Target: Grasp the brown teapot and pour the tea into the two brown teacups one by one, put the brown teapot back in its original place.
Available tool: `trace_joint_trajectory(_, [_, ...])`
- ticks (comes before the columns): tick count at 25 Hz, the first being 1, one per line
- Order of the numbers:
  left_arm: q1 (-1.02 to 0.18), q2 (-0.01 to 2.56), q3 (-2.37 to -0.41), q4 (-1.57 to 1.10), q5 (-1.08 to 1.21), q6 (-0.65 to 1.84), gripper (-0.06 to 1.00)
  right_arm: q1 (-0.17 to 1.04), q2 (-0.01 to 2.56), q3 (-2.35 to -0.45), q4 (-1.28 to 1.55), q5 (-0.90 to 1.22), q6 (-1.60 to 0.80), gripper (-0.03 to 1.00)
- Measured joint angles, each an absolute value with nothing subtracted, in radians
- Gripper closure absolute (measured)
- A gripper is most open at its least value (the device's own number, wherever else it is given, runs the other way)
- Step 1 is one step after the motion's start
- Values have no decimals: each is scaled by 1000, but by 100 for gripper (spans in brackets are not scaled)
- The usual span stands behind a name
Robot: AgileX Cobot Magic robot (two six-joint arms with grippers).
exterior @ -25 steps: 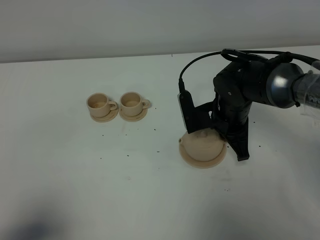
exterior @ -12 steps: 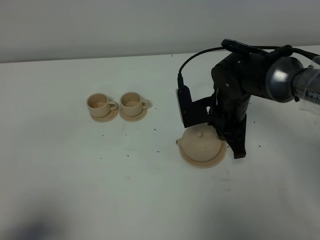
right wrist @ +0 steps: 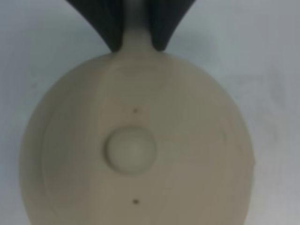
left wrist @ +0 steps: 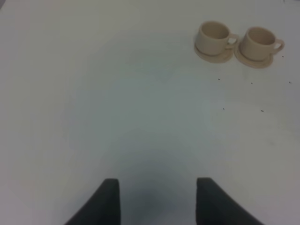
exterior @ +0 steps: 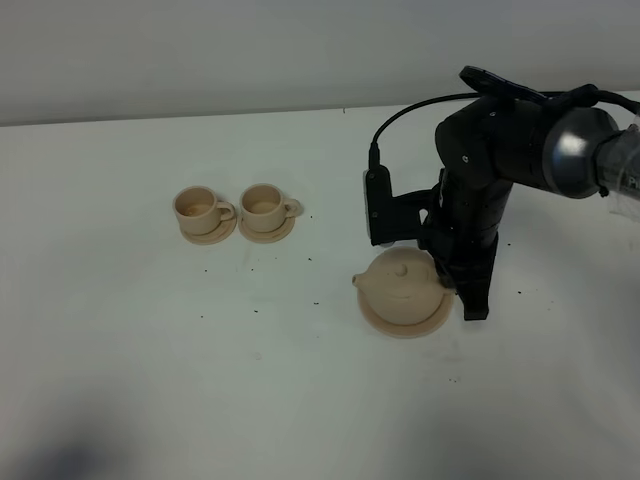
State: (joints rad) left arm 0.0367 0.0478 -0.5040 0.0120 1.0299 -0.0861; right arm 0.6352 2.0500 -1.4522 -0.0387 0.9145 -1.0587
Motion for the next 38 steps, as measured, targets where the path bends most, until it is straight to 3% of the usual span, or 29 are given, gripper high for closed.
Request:
trace_joint_trajectory(17, [37, 48, -504, 12, 1030, -86, 55, 619, 2070, -1457, -12, 933, -960, 85])
trace_joint_trajectory(27, [37, 48, -504, 12, 1030, -86, 55, 620, 2070, -1457, -12, 947, -960, 59])
trace_joint_trajectory(38, [37, 48, -504, 12, 1030, -85, 55, 622, 2070, -1457, -81, 945, -987, 57])
